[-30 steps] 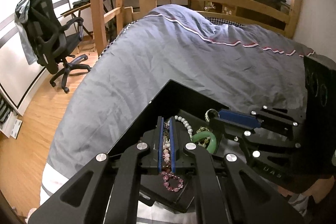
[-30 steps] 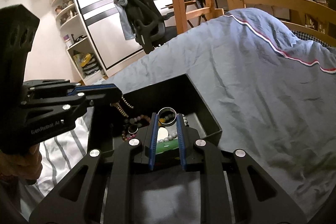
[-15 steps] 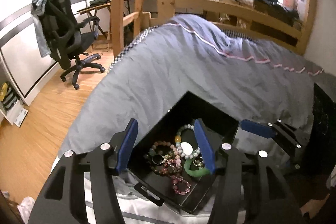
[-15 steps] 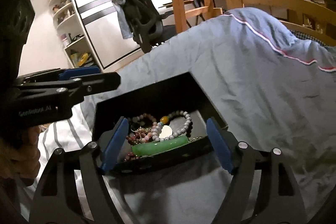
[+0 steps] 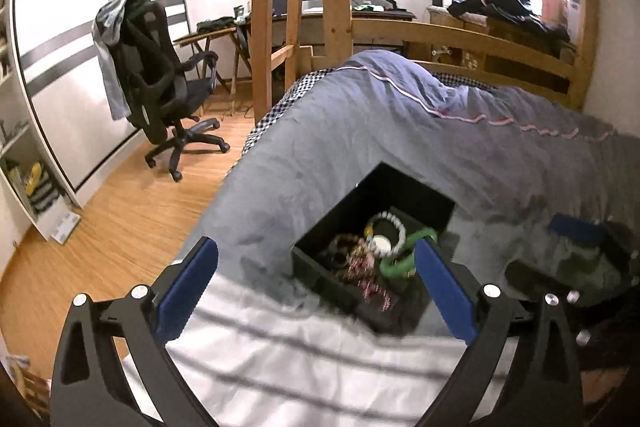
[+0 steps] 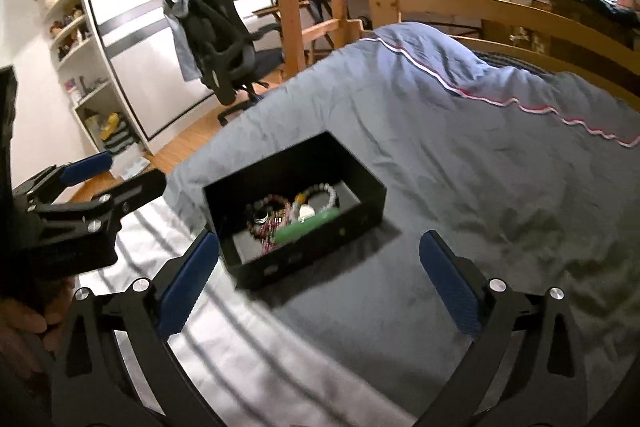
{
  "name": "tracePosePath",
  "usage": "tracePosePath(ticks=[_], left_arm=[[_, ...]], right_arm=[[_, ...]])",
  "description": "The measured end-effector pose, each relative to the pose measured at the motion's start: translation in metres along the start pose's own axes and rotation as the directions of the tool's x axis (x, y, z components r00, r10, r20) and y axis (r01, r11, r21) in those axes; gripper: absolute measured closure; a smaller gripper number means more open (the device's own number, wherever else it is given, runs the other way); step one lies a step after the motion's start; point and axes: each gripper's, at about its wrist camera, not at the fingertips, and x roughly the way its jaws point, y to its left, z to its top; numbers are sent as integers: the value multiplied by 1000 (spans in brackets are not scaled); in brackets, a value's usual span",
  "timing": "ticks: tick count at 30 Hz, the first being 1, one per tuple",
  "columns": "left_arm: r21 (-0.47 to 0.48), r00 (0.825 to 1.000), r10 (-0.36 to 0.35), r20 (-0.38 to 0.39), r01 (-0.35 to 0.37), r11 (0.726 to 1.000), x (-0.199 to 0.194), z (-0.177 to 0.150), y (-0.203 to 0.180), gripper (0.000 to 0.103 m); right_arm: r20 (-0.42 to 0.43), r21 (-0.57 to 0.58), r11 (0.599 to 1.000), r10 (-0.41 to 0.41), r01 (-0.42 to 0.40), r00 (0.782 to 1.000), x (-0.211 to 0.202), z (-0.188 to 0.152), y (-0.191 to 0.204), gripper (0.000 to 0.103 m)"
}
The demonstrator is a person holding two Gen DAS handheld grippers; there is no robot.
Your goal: Organize jewelry
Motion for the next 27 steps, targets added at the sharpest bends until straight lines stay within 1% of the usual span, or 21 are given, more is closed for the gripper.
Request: tracePosePath(ticks=[2, 9, 16, 19, 21, 24, 27], left_arm=[[20, 1000, 9, -8, -9, 1000, -9, -7, 1, 6], [10, 999, -13, -37, 13, 1000, -27, -28, 15, 6], [17, 999, -10, -49, 11, 1000, -25, -35, 9, 6], [51, 999, 14, -52, -12, 999, -21, -36, -1, 6], [88, 999, 19, -35, -16, 996, -23, -37, -9, 6], [124, 1000, 4, 8, -5, 992, -31, -37, -18, 6], [136, 999, -21, 43, 15, 991, -37, -37, -22, 6]], right_arm=[[-12, 8, 1000, -16, 16, 1000, -11, -4, 4, 4], [-31, -11, 999, -45, 45, 998, -33, -19, 18, 4], [-35, -26, 998, -59, 58, 998, -39, -22, 21, 4], [-38, -29, 998, -62, 61, 997, -40, -23, 22, 4], [-39, -32, 997, -70, 69, 997, -43, -24, 21, 4], [-44, -38, 997, -74, 73, 996, -44, -27, 19, 4], [-52, -40, 996, -78, 76, 996, -44, -28, 16, 4]])
